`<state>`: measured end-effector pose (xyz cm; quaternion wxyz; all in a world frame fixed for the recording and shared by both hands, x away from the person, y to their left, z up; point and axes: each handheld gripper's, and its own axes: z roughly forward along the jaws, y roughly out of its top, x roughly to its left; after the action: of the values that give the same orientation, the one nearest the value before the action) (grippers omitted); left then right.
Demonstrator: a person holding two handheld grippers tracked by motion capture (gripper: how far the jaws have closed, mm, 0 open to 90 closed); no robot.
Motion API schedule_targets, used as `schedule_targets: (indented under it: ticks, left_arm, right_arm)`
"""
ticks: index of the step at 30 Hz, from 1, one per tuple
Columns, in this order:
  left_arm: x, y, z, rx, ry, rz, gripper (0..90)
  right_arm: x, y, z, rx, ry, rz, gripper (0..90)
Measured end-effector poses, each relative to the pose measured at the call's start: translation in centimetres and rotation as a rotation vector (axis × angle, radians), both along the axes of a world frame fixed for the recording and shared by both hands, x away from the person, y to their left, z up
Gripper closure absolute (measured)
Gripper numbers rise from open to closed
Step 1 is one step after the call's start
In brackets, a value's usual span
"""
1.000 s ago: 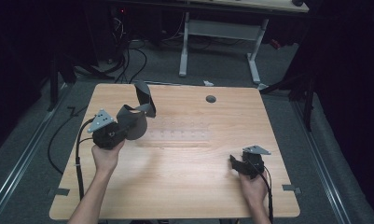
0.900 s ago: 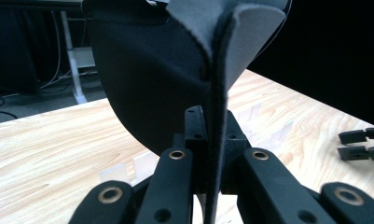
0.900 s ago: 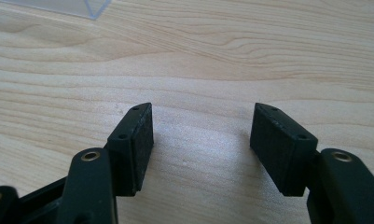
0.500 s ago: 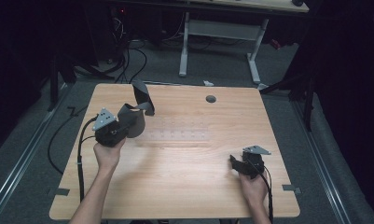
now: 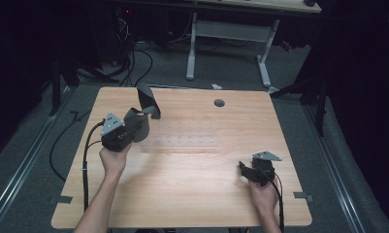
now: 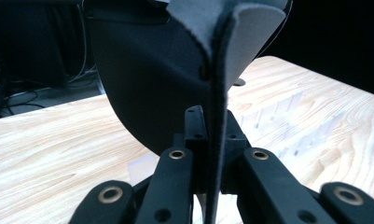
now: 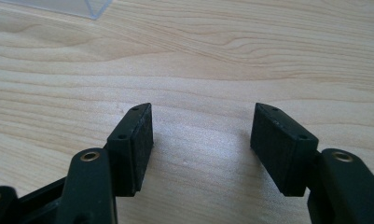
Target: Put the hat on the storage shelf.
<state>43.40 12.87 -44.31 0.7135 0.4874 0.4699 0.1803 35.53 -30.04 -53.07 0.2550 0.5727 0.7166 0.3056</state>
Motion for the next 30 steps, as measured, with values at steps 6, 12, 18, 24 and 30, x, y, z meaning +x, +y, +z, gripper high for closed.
schedule_targets:
  ticks: [6, 12, 18, 24, 30]
  left_arm:
    - [0.5, -0.3, -0.6, 0.024, -0.004, 0.012, 86.1]
    - [0.8, -0.7, -1.5, 0.036, -0.010, 0.014, 86.1]
    - [0.9, -0.7, -2.8, 0.030, 0.004, 0.018, 86.1]
    - [0.9, -0.5, -3.5, 0.002, 0.022, 0.021, 85.9]
    - [0.8, -0.3, -3.5, 0.000, 0.052, 0.017, 85.3]
  right_arm:
    - [0.0, 0.0, 0.0, 0.000, 0.000, 0.000, 39.2]
    - [0.0, 0.0, 0.0, -0.001, -0.001, 0.001, 39.1]
    - [0.0, 0.0, 0.0, -0.004, -0.001, 0.005, 38.9]
    - [0.0, 0.0, 0.0, -0.002, 0.001, 0.003, 39.0]
    - [0.0, 0.0, 0.0, -0.003, -0.001, 0.004, 39.0]
